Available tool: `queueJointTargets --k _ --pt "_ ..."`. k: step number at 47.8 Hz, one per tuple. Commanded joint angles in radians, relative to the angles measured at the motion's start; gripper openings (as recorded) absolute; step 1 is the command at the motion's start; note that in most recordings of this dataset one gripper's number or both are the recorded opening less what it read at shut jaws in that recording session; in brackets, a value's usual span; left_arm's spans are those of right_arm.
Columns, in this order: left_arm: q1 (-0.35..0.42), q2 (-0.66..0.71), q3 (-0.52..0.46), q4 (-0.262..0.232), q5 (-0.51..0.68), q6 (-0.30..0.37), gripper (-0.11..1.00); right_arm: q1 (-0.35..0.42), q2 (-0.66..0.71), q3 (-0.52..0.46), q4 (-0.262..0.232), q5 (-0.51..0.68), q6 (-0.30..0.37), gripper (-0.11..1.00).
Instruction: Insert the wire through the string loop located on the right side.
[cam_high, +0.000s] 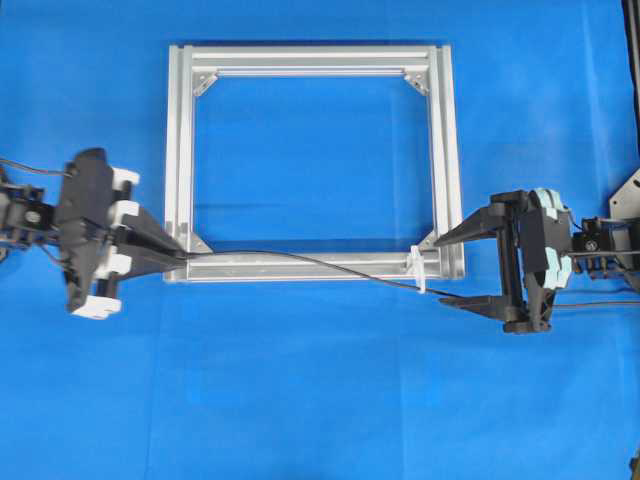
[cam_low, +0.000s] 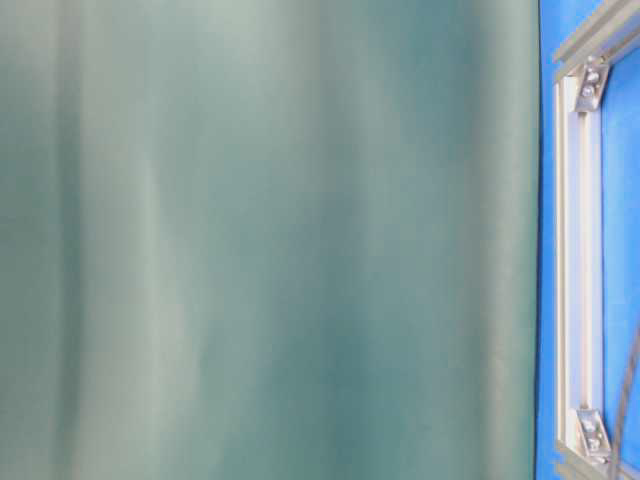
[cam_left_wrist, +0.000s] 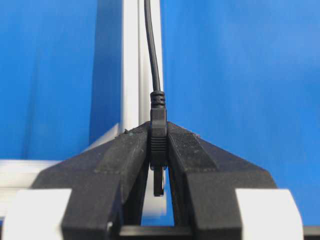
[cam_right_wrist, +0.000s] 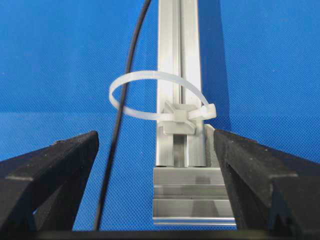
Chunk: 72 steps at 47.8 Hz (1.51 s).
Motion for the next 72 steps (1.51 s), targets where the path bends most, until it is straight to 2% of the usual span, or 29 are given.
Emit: queueJointTargets --k 1,33,34,36,44,48,50,56,63,72 --pt "-0.005 -0.038 0.020 0.003 0.020 -0.020 0.07 0.002 -0.015 -0.008 -0.002 -0.005 -0.002 0.85" --pt "-0.020 -0.041 0.038 0.003 0.089 -0.020 0.08 0.002 -0.015 -0.012 -0.002 -0.006 -0.003 0.85" --pt "-0.020 -0.041 0.038 0.002 0.089 -0.020 0.10 0.002 -0.015 -0.012 -0.002 -0.005 -0.003 0.85" --pt "-0.020 -0.043 0.040 0.003 0.089 -0.020 0.19 0.002 -0.015 -0.012 -0.002 -0.006 -0.003 0.85" --pt "-0.020 -0.051 0.044 0.003 0.120 -0.021 0.69 0.002 -0.015 -0.014 -0.002 -0.006 -0.003 0.85" --pt "-0.020 -0.051 0.043 0.003 0.135 -0.025 0.88 0.002 -0.020 -0.014 -0.002 -0.006 -0.006 0.85" --pt "-0.020 -0.052 0.041 0.003 0.140 -0.026 0.90 0.002 -0.025 -0.014 -0.002 -0.006 -0.011 0.85" --pt "-0.020 -0.069 0.037 0.003 0.156 -0.028 0.83 0.002 -0.054 -0.017 -0.003 -0.005 -0.026 0.85" --pt "-0.020 -0.118 0.028 0.003 0.169 -0.026 0.83 0.002 -0.123 -0.021 -0.003 0.009 -0.071 0.85" --pt "-0.020 -0.222 0.012 0.003 0.210 -0.021 0.83 -0.002 -0.238 -0.038 -0.003 0.098 -0.109 0.85"
